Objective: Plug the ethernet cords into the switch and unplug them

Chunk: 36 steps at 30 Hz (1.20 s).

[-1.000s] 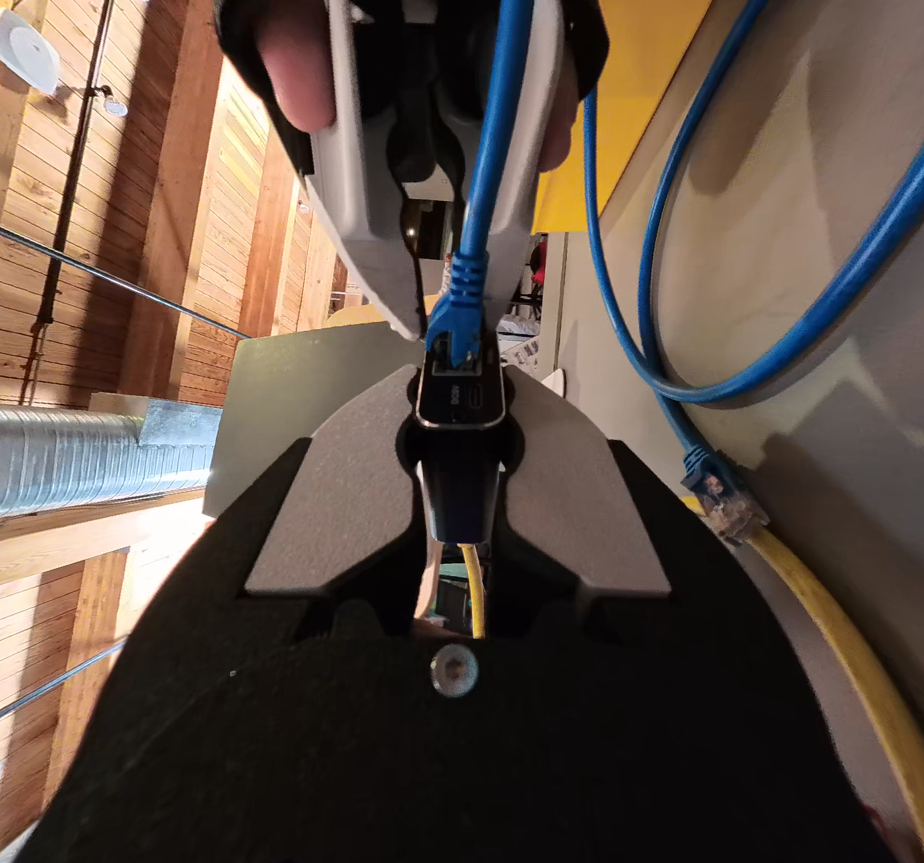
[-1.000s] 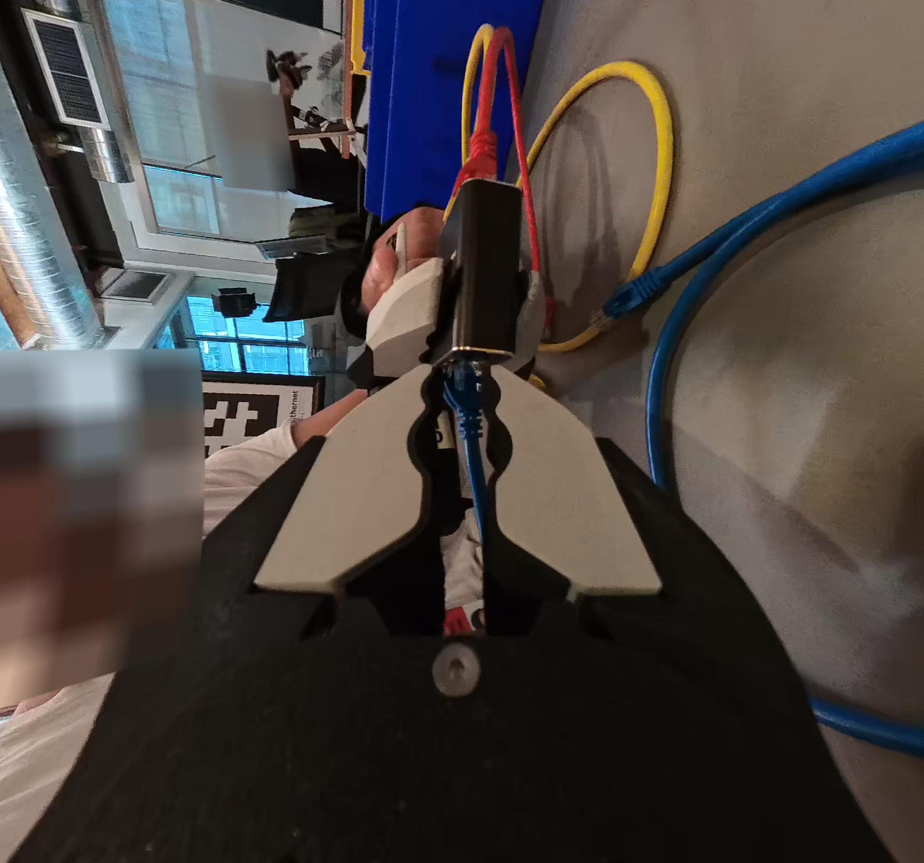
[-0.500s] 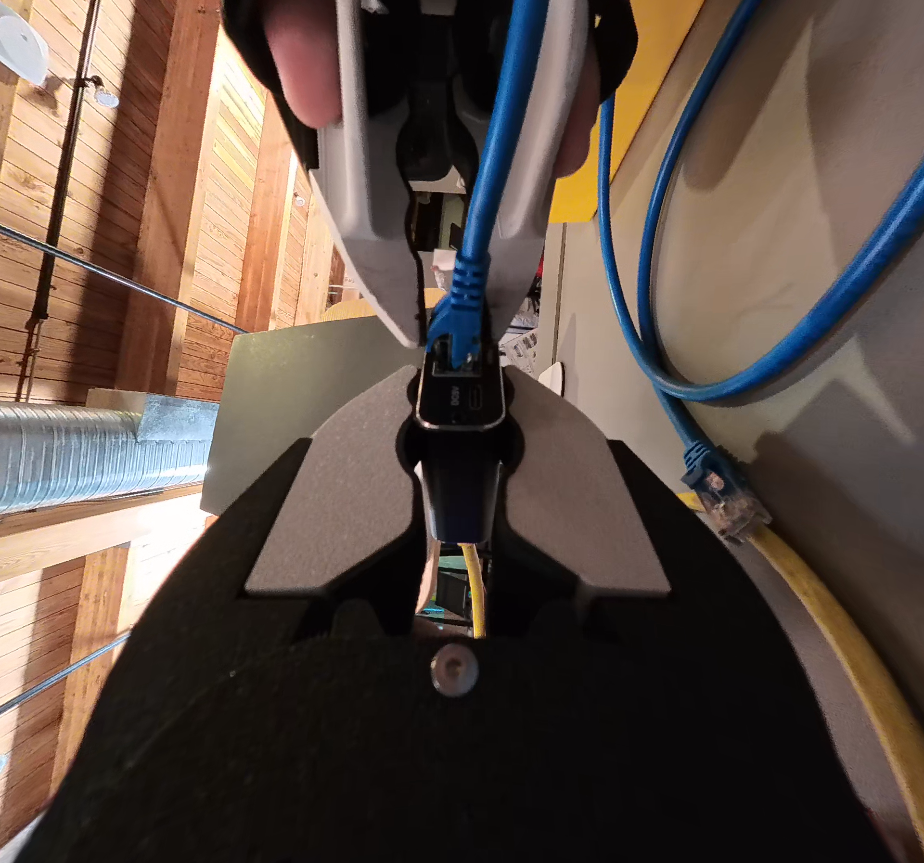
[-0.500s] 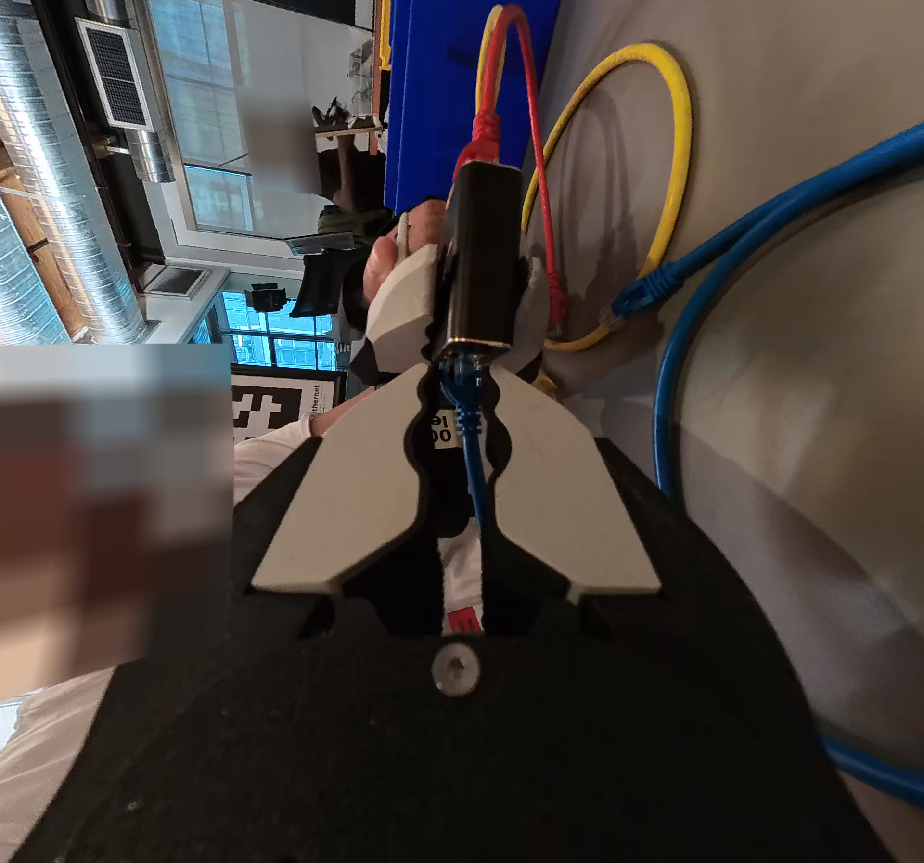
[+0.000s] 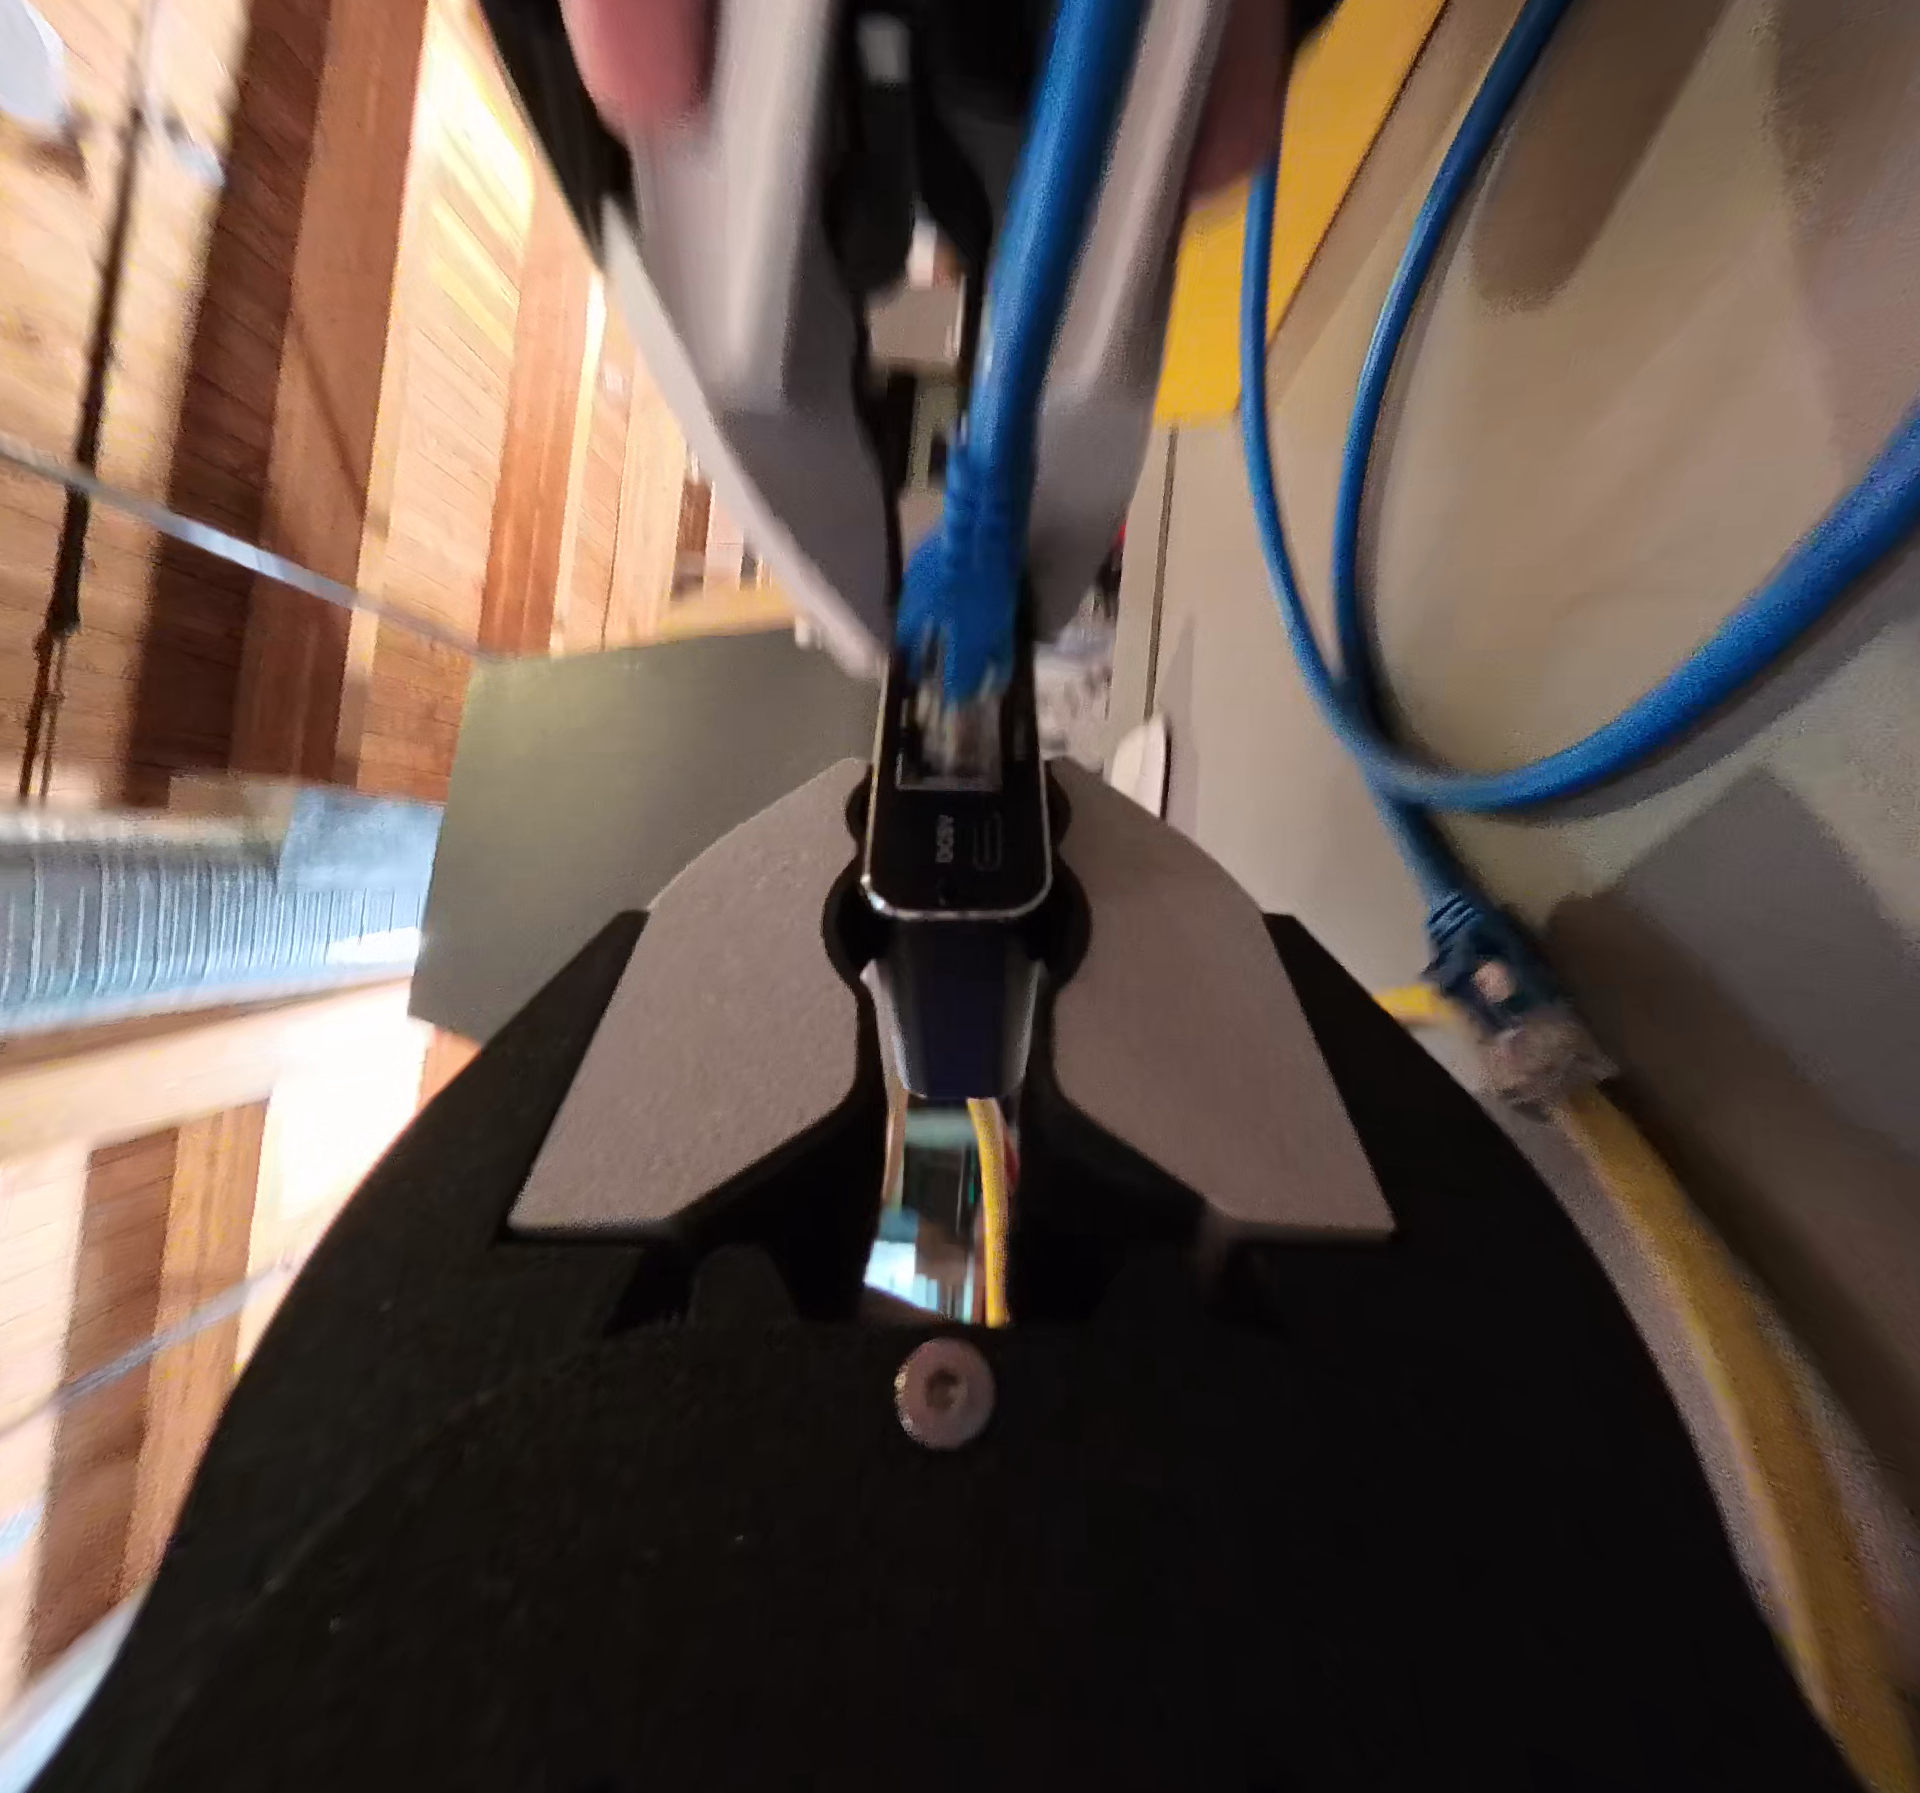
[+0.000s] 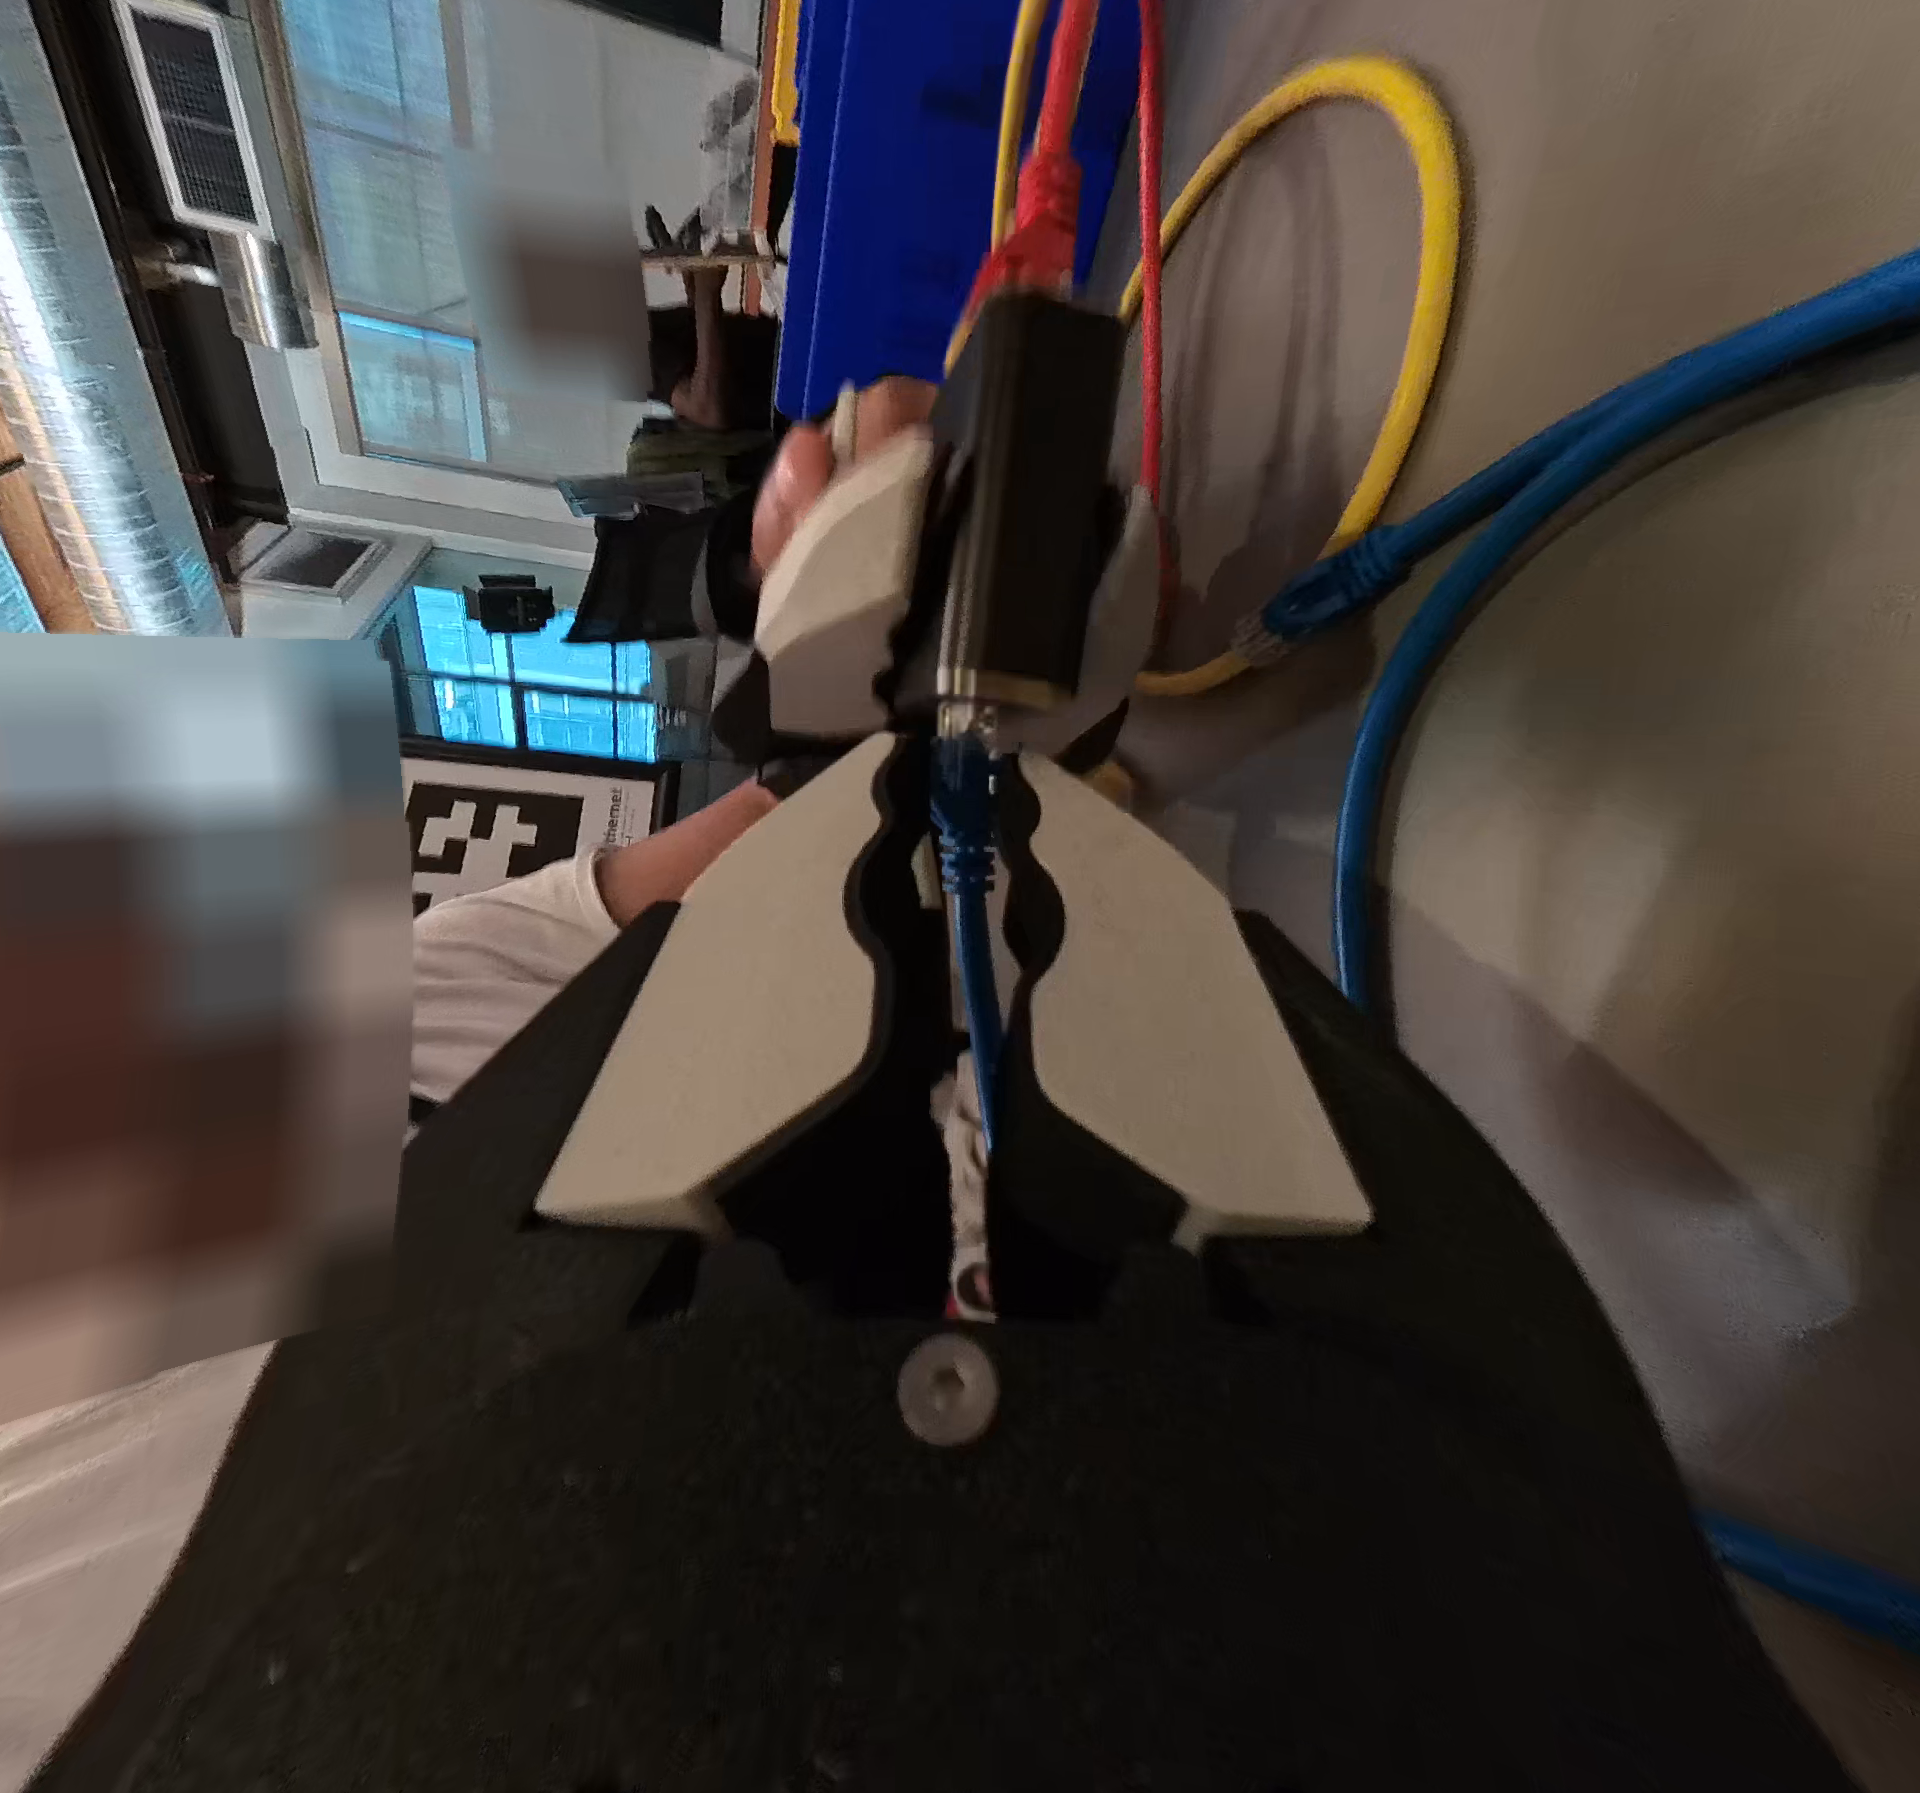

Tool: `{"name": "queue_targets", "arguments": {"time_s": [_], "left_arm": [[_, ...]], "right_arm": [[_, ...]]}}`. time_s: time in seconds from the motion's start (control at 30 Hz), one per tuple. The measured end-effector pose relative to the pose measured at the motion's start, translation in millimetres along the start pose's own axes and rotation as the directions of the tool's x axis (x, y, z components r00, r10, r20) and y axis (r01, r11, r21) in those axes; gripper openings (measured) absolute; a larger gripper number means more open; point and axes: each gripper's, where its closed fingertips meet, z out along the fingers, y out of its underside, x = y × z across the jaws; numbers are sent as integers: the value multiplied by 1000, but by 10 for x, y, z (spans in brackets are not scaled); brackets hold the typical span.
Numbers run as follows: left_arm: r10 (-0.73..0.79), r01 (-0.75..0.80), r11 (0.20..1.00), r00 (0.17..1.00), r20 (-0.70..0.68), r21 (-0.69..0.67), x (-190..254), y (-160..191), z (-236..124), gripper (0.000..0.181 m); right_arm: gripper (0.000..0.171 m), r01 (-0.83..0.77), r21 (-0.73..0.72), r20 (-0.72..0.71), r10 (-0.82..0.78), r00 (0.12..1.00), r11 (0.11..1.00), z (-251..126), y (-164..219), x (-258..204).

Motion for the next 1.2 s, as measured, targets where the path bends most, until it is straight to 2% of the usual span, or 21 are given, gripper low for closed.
{"name": "queue_targets", "arguments": {"time_s": [0.07, 0.13, 0.27, 0.4, 0.5, 0.6, 0.63, 0.7, 0.77, 0.8, 0.87, 0.9, 0.93, 0.97, 1.1, 1.17, 1.2], "left_arm": [[-53, 52, 986, 999, 2, -157, -54, 418, 90, 27], [-153, 158, 974, 987, 40, -165, -213, 590, 99, 26], [-94, 99, 978, 995, 38, -185, -179, 481, 103, 26], [-166, 169, 966, 986, 30, -197, -176, 543, 108, 26], [-201, 196, 960, 980, -4, -200, -94, 548, 106, 26], [-226, 216, 955, 974, -30, -202, -35, 526, 121, 26], [-231, 219, 954, 972, -35, -203, -19, 522, 123, 26], [-244, 230, 952, 969, -46, -201, 8, 512, 123, 26], [-260, 245, 949, 964, -52, -200, 21, 504, 125, 26], [-269, 253, 947, 961, -57, -199, 29, 500, 126, 26], [-277, 260, 945, 959, -63, -197, 44, 490, 128, 26], [-276, 259, 946, 959, -66, -196, 52, 486, 128, 26], [-275, 257, 947, 959, -69, -195, 59, 481, 127, 26], [-273, 256, 948, 960, -70, -192, 60, 477, 125, 26], [-272, 255, 949, 960, -72, -183, 52, 464, 115, 26], [-267, 250, 951, 961, -76, -181, 61, 459, 115, 26], [-266, 248, 952, 961, -78, -181, 67, 457, 116, 26]], "right_arm": [[14, 13, -57, -46, -15, 999, 998, -56, 133, 67], [14, -14, -55, -51, 11, 999, 998, -117, 226, 86], [14, 42, -88, -111, -52, 992, 995, -115, 359, 96], [14, 85, -150, -152, -108, 982, 985, 34, 528, 138], [15, 71, -217, -100, -94, 990, 974, 205, 812, 51], [17, 124, -251, -160, -168, 973, 960, 358, 1041, 149], [21, 151, -253, -154, -194, 969, 956, 399, 1092, 130], [43, 232, -249, -191, -282, 940, 940, 405, 1101, 99], [47, 348, -209, -272, -397, 877, 914, 284, 952, 44], [44, 427, -183, -368, -464, 805, 886, 155, 791, 68], [42, 554, -188, -627, -533, 568, 811, -243, 400, 256], [41, 565, -243, -722, -536, 438, 789, -449, 270, 399], [40, 530, -309, -774, -533, 343, 790, -602, 218, 560], [41, 484, -345, -799, -522, 298, 804, -684, 205, 698], [37, 397, -378, -839, -491, 235, 836, -711, 271, 1019], [14, 407, -359, -850, -474, 228, 840, -705, 280, 1029], [12, 404, -356, -854, -469, 226, 843, -709, 295, 1024]]}}
